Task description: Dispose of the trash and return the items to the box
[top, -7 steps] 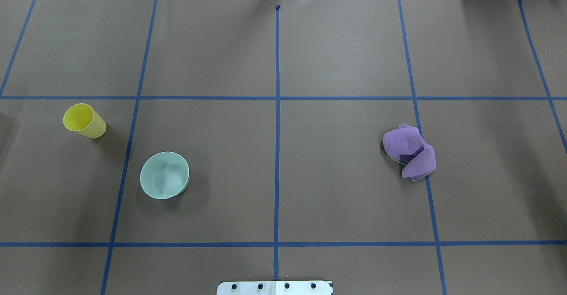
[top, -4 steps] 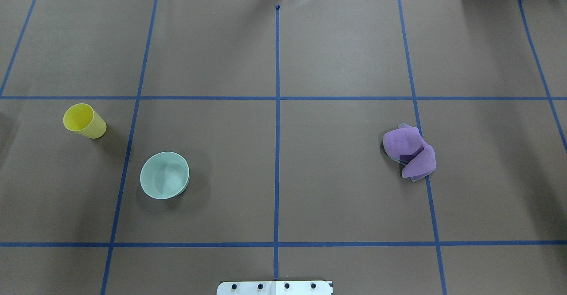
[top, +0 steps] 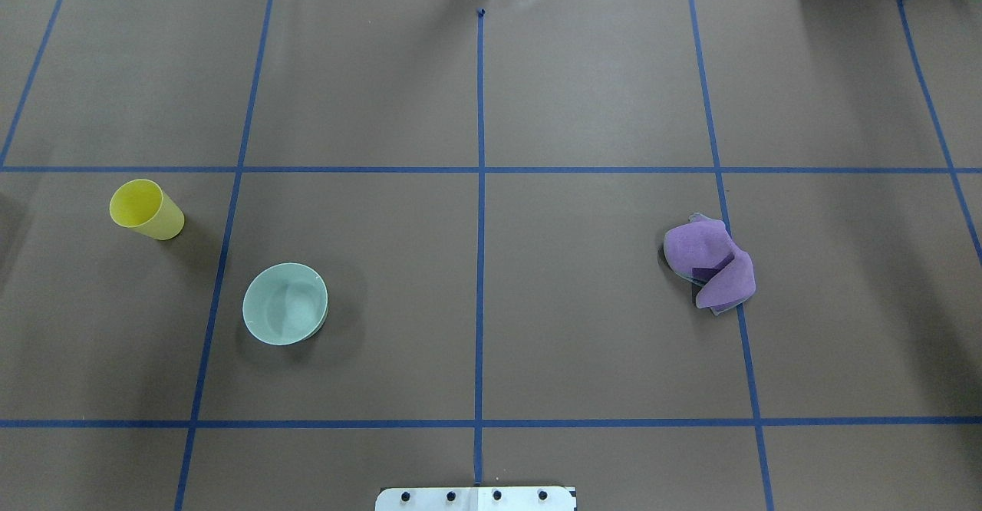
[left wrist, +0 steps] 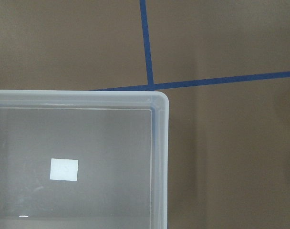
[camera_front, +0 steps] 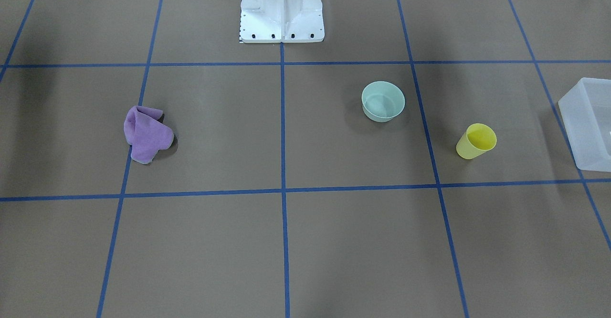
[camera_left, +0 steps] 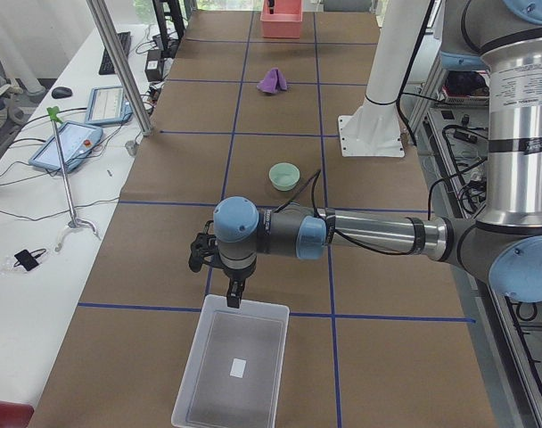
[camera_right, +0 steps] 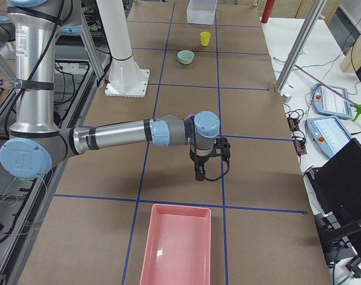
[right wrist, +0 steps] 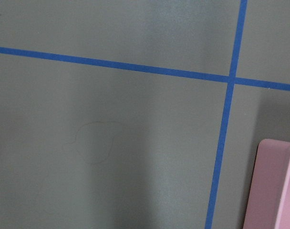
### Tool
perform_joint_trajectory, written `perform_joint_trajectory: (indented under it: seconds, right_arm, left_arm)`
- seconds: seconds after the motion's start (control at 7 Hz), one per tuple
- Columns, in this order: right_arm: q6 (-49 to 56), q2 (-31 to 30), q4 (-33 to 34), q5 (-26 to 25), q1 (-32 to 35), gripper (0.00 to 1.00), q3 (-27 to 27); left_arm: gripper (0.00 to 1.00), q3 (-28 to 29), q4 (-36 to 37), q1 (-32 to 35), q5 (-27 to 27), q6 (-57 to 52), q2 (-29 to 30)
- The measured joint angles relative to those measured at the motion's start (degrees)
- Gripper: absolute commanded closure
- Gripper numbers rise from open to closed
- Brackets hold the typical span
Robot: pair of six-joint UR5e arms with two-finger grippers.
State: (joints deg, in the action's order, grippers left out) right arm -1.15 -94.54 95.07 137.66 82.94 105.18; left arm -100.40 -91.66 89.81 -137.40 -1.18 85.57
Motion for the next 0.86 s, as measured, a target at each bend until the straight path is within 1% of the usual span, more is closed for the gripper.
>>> perform_joint_trajectory:
  seconds: [0.14,0.29,0.43,0.57,0.71,0.86]
  right_arm:
    - [-0.2,0.1,0.0,0.1,-0.4,0.0,0.4]
    - [-0.8,0.3,-0.1,0.1,-1.1,0.0,1.1]
    - [-1.4,0.7,-0.1,-0.3,-1.7,0.0,1.9]
    - [-1.7,0.9,0.0,-0.9,-2.0,0.0,2.8]
    - [-1.8,0.9,0.0,-1.3,-2.1,0.0,3.4]
    - [-1.9,0.7,0.0,-1.4,-2.2,0.0,3.6]
  left_arm:
    - [0.02,-0.3,-4.0,-3.7,0.5,7.1,0.8]
    - [0.02,-0.3,-8.6,-9.5,2.6,18.2,2.0]
    - [0.02,-0.5,-11.2,-16.1,6.6,29.2,3.8]
    - [0.03,-0.8,-12.2,-21.5,10.1,36.5,5.4]
    - [0.03,-0.9,-12.5,-25.0,11.7,39.9,6.6]
    - [0.03,-0.8,-12.7,-27.1,12.0,41.3,7.5]
